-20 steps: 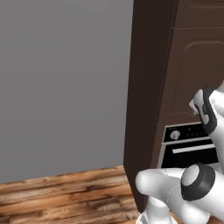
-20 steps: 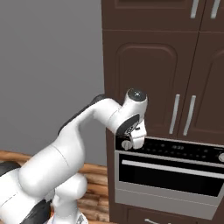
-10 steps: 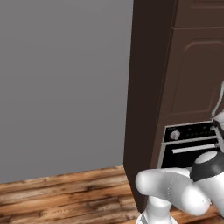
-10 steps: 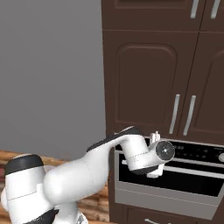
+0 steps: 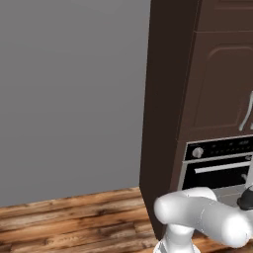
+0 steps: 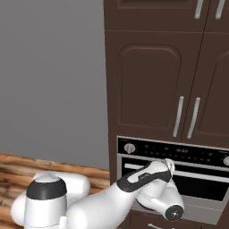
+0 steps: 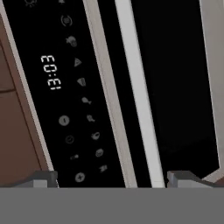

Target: Take the fish from the oven and place it on the plate on the counter.

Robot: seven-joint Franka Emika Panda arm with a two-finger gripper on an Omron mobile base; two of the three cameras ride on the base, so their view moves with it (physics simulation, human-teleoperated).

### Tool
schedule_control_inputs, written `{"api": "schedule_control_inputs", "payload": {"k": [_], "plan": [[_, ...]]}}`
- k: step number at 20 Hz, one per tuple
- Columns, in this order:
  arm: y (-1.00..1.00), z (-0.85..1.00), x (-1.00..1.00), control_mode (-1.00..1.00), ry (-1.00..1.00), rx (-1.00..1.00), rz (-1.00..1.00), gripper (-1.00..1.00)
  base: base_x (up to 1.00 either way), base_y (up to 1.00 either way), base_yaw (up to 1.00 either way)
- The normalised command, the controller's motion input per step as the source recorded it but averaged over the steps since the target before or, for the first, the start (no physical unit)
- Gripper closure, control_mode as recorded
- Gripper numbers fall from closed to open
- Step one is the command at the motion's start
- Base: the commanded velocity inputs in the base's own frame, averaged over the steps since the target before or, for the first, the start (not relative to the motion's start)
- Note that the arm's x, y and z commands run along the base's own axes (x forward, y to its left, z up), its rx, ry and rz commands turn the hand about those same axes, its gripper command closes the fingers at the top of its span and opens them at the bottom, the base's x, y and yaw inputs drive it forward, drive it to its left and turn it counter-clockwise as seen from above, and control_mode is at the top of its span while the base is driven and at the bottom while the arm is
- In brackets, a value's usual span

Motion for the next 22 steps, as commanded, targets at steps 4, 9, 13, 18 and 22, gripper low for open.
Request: {"api": "schedule_control_inputs", "payload": {"k": [4, 9, 13, 18, 22], "plan": [[-0.19, -0.25, 0.01, -1.0, -0.42, 0.08, 0.02, -1.0, 0.0, 0.0, 0.0], [-0.33, -0.11, 0.11, -1.0, -0.32, 0.04, 0.1, -1.0, 0.0, 0.0, 0.0], [-0.45, 0.0, 0.06, -1.0, -0.06, 0.0, 0.12, -1.0, 0.0, 0.0, 0.0], [-0.35, 0.0, 0.02, -1.0, -0.01, 0.0, 0.12, -1.0, 0.0, 0.0, 0.0], [-0.2, 0.0, 0.17, -1.0, 0.0, 0.0, 0.07, -1.0, 0.0, 0.0, 0.0]]}}
